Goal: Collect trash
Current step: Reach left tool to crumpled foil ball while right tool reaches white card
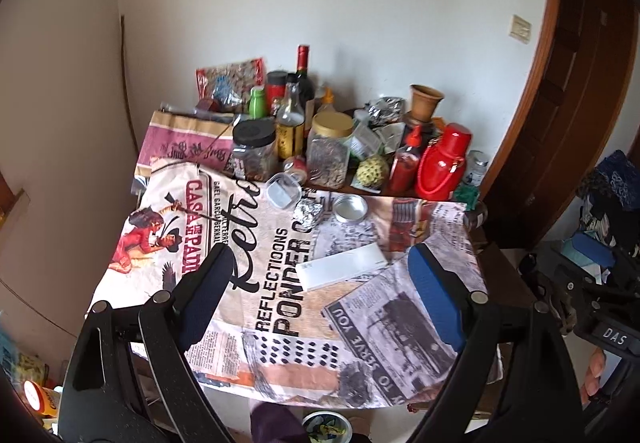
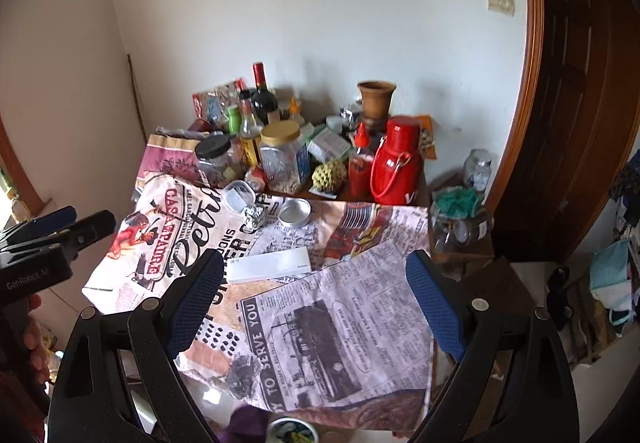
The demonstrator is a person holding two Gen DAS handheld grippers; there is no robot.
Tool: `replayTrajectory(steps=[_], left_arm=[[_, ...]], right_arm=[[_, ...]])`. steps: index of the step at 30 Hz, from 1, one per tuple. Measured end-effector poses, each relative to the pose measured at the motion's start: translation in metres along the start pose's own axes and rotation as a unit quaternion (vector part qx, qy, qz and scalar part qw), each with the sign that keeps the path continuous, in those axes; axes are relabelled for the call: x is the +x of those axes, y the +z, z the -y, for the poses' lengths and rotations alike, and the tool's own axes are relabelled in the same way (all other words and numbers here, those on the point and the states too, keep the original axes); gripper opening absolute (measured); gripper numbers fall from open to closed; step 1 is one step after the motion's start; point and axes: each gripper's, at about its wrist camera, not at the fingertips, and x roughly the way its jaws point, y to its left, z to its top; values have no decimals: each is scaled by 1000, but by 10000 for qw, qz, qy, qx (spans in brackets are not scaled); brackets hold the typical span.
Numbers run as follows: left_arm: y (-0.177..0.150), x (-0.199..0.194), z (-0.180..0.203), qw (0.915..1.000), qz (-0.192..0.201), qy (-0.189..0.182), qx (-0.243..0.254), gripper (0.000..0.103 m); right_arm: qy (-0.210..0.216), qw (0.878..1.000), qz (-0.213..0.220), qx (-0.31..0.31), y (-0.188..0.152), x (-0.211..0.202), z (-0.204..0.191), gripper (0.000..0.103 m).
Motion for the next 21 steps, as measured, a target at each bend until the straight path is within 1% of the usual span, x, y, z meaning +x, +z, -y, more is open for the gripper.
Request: replayTrajectory(steps=[3, 5, 7, 8, 11, 14, 17, 19, 21], left_arm=[[9, 21, -20, 9999, -121, -29, -24, 89], [18, 39, -36, 9997, -184, -148, -20, 89], [27, 55, -48, 9992, -247, -275, 121, 89], [33, 65, -55, 9990, -263, -273, 254, 89], [48, 92, -76, 9984, -282, -162, 452, 89], [56, 118, -99, 9981, -406, -221, 404, 89], [58, 146, -119, 9970, -654, -245, 344, 89], [56, 163, -130, 9959, -808, -220, 350, 89], [53, 177, -139, 9947, -929, -159, 402, 89]], right_arm=[[-166, 9996, -140, 177, 3, 25, -10, 91], [-216, 9986, -275, 387, 5, 45, -17, 91], [-245, 9961, -482, 699, 5, 70, -23, 91], [-272, 9940, -624, 853, 5, 83, -26, 91], [-279, 9863, -1011, 1275, 0, 126, -36, 91], [-292, 9786, -1332, 1539, -8, 172, -48, 91], [-531, 9695, -1572, 1801, -20, 210, -59, 91], [-621, 9618, -1815, 1953, -26, 237, -67, 91], [-767, 9551, -1966, 2079, -33, 257, -77, 91]])
